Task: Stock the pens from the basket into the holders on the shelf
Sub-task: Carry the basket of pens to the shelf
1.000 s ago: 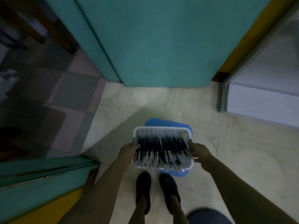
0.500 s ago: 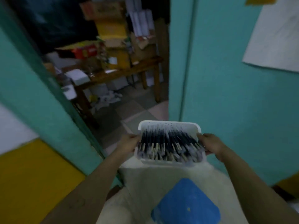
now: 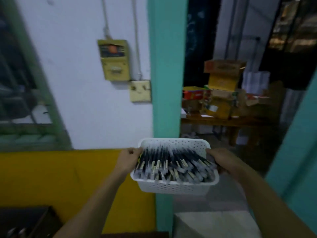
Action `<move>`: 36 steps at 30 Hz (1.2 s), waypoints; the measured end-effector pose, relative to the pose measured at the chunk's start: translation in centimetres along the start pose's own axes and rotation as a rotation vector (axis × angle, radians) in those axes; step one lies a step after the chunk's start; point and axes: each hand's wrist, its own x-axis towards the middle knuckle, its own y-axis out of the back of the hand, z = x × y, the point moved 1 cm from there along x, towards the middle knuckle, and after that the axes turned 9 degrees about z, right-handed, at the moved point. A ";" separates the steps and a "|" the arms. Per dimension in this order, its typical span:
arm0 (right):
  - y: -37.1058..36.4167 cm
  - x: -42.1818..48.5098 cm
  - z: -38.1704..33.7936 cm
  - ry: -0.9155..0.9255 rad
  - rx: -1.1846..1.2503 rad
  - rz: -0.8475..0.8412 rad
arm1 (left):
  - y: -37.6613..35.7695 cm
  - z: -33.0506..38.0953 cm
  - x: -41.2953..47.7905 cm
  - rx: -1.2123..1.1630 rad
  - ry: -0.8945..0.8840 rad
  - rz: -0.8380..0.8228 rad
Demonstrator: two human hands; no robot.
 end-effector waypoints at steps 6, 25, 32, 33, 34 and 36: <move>-13.5 -2.4 -8.8 0.115 0.036 -0.174 | 14.2 -5.2 2.7 0.007 0.091 0.209; -53.4 -23.0 -29.3 0.501 -0.143 -0.701 | 54.1 -20.0 -5.8 0.014 0.379 0.904; -65.2 -32.0 -33.4 0.649 -0.131 -0.929 | 62.9 -22.9 -11.6 0.095 0.514 1.174; -66.9 -33.2 -33.9 0.656 -0.135 -0.946 | 64.1 -23.2 -12.0 0.110 0.541 1.185; -68.7 -34.3 -34.3 0.663 -0.140 -0.968 | 65.3 -23.5 -12.4 0.122 0.561 1.195; -72.2 -36.4 -35.4 0.688 -0.157 -1.030 | 67.8 -24.3 -12.8 0.149 0.600 1.228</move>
